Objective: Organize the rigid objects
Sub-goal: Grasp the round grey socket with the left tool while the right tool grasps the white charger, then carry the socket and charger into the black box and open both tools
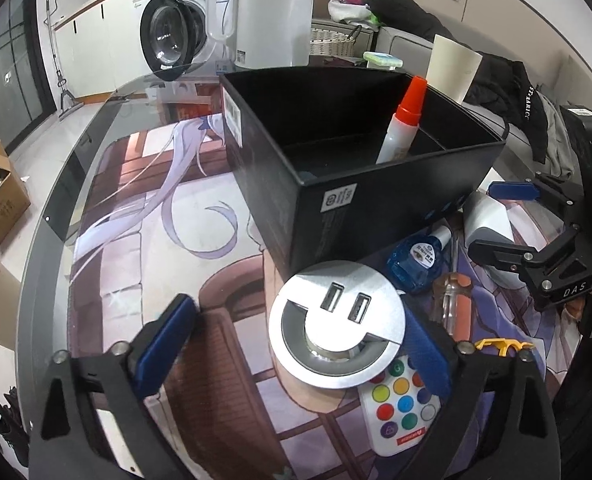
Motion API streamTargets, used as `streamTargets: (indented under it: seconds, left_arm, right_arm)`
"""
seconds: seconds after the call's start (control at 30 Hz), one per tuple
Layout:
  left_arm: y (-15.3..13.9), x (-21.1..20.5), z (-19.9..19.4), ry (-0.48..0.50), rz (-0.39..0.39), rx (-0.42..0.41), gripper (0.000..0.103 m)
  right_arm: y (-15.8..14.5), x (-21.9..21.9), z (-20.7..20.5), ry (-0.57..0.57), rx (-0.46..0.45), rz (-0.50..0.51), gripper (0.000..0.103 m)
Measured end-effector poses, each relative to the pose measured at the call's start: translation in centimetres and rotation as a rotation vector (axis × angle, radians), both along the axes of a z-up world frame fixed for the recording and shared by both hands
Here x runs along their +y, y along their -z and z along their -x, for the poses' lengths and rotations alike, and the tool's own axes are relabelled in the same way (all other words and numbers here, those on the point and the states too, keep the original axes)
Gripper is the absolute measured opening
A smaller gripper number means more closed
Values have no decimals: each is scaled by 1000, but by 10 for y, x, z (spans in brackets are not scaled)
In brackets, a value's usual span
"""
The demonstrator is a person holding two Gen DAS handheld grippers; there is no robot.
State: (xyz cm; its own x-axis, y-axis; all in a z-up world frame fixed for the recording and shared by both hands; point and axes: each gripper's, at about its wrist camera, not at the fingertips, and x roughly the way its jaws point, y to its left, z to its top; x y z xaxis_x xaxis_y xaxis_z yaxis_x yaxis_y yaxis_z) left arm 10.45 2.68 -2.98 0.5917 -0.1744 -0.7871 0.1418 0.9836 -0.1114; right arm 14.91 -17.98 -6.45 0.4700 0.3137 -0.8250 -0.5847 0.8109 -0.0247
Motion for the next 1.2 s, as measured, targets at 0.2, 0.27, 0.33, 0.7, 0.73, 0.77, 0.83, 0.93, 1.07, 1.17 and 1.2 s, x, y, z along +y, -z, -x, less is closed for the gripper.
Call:
streamTargets:
  seconds: [0.2, 0.27, 0.33, 0.7, 0.73, 0.77, 0.83, 0.93, 1.07, 1.17, 1.2]
  left_arm:
    - [-3, -4, 3, 33, 15, -18, 73]
    - [-4, -6, 4, 55, 22, -23, 60]
    - [-4, -9, 6, 70, 19, -27, 56]
    - [-10, -10, 11, 75, -15, -58, 56]
    - [-11, -11, 13, 81, -18, -68, 56]
    - [-13, -11, 13, 85, -20, -77, 56]
    - [-15, -13, 15, 97, -23, -84, 56]
    - [-18, -15, 18, 111, -25, -99, 56]
    - [-25, -15, 22, 130, -10, -121, 56]
    - [-34, -15, 24, 133, -2, -149, 56]
    - [-38, -15, 26, 131, -2, -164, 56]
  right_arm:
    - [-2, 0, 4, -3, -15, -11, 90]
    - [-4, 0, 7, -8, -25, -17, 81]
    - [-5, 0, 9, -11, -32, -23, 71]
    - [-7, 2, 11, -12, -43, -26, 57]
    - [-7, 1, 11, -13, -41, -28, 57]
    - [-7, 1, 12, -16, -42, -27, 57]
    - [-8, 0, 13, -18, -47, -21, 57]
    - [-10, 0, 16, -31, -57, -18, 57]
    - [-19, 4, 25, -58, -85, -28, 57]
    - [-30, 5, 30, -81, -101, -49, 57]
    - [-34, 5, 33, -88, -110, -54, 57]
